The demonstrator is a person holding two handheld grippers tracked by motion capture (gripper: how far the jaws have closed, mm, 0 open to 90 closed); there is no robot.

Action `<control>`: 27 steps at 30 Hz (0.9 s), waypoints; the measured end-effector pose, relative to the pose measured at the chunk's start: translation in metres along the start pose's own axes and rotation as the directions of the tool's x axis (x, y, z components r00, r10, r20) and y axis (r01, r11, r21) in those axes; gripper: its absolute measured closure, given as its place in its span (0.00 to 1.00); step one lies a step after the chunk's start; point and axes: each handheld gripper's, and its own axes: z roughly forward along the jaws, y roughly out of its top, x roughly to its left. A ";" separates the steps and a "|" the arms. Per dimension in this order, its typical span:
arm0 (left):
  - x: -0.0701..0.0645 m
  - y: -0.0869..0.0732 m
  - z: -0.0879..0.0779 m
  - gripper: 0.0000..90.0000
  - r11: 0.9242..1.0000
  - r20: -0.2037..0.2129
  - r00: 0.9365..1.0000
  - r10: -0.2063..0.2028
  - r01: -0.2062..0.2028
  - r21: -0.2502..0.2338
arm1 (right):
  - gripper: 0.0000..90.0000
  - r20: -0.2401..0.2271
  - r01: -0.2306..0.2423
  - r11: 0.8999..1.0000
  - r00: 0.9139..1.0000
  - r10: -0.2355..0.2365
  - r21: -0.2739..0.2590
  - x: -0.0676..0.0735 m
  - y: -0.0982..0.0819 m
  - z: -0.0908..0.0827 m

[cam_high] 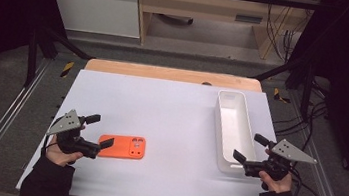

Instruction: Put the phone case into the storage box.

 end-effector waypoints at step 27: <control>0.006 -0.004 0.020 0.05 0.990 -0.101 0.995 0.005 0.010 0.144 | 0.00 -0.004 0.012 1.000 1.000 -0.012 0.004 0.001 0.000 0.000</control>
